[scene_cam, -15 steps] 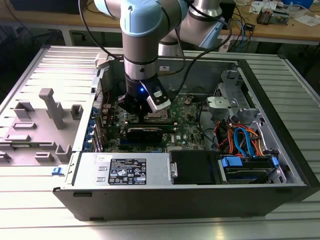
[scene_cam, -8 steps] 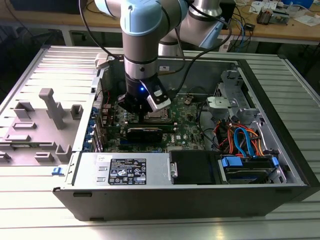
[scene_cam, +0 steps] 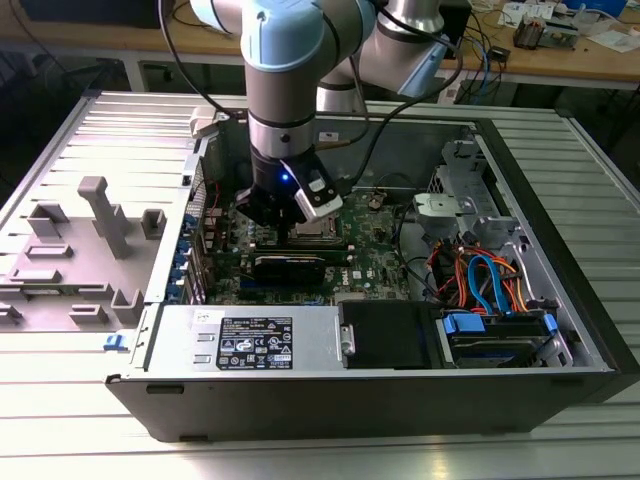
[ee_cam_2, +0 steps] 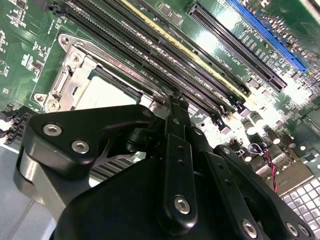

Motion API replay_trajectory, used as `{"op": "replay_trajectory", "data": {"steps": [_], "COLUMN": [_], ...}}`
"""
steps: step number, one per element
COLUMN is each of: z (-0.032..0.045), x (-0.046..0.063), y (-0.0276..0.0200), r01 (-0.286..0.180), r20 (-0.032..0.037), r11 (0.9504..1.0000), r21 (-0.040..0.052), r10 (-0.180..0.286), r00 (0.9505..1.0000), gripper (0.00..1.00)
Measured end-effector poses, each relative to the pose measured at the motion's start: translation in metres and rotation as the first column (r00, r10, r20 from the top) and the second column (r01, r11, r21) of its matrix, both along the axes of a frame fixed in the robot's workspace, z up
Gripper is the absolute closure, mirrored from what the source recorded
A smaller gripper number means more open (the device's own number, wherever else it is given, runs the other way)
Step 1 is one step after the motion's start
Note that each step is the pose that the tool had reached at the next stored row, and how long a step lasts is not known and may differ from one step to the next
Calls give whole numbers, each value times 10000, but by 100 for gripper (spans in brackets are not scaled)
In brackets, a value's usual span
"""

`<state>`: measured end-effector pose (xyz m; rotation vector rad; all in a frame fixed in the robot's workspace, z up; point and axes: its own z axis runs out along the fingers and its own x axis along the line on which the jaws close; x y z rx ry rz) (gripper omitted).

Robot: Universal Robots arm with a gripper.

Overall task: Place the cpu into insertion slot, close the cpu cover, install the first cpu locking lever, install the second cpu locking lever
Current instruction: 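Install the second cpu locking lever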

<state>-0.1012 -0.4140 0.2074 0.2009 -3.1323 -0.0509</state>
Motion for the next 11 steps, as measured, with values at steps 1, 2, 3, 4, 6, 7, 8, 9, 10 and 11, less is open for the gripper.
{"op": "replay_trajectory", "data": {"steps": [1,2,3,4,6,7,8,9,10,11], "z": [-5,-14,-21,-30,-40,-44,-46,-49,-50,-49], "x": [0,0,1,1,0,0,0,1,1,1], "y": [0,0,0,0,-1,-1,0,2,2,1], "r01": [-33,-82,-118,-158,-229,-252,-269,-275,-279,-286], "r20": [0,-1,-1,4,-1,-1,-1,1,1,-3], "r11": [10000,10000,9999,9998,9996,9995,9995,9996,9996,9995], "r21": [18,49,75,108,160,170,153,82,-15,-153], "r10": [33,82,118,158,229,252,270,275,279,286], "r00": [10000,10000,9999,9999,9997,9997,9996,9996,9996,9996], "gripper": [89,89,89,89,89,89,89,89,89,89]}}
